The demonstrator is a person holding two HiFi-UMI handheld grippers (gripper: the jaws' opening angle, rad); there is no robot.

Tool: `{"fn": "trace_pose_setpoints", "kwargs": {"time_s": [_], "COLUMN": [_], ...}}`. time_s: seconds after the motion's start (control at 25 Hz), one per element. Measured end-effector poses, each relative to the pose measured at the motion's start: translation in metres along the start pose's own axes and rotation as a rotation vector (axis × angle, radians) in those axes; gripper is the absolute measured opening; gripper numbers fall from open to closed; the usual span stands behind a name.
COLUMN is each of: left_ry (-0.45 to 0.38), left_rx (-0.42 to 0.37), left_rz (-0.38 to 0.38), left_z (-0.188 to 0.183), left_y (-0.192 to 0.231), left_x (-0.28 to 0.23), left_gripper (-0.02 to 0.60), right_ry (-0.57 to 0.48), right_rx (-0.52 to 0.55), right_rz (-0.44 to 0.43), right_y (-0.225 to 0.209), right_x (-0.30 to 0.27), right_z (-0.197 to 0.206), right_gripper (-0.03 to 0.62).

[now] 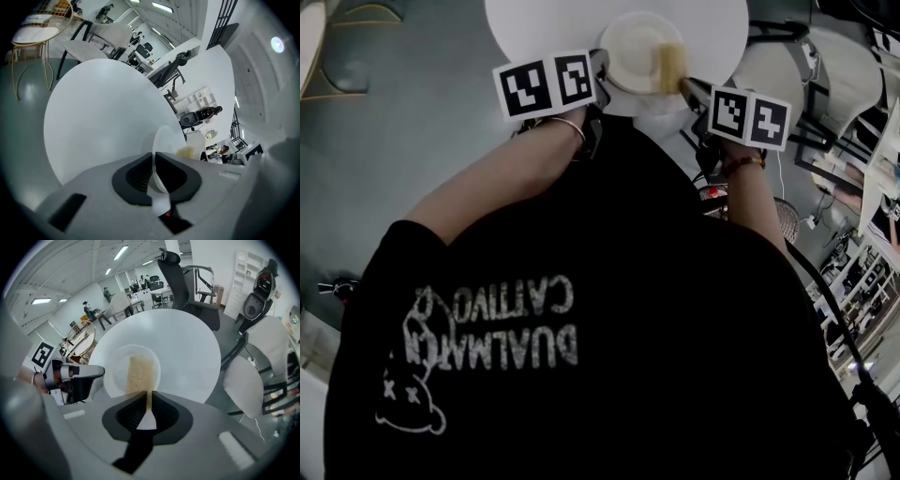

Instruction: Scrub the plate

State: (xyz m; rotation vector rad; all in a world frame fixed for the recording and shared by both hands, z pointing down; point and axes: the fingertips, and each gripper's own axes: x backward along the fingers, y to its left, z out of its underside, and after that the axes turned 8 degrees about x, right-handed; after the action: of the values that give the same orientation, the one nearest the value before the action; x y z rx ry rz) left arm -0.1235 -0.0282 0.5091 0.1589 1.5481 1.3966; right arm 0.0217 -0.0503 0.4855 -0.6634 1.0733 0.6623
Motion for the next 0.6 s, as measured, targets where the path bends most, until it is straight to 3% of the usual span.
{"fn": "trace_pose_setpoints", "kwargs": {"time_s": [0.6], "left_ry": [-0.002], "left_rx": [0.021], "left_rz": [0.015], "left_z": [-0.031], "left_y": [0.015], "left_x": [0.003], "left_gripper": [0.021], "right_ry": [-0.023], "right_rx": [-0.107], "right_rz": [0.099], "right_y": [-0.027], "right_x": [-0.005], "right_z": [-0.022], "right_gripper": [0.040]}}
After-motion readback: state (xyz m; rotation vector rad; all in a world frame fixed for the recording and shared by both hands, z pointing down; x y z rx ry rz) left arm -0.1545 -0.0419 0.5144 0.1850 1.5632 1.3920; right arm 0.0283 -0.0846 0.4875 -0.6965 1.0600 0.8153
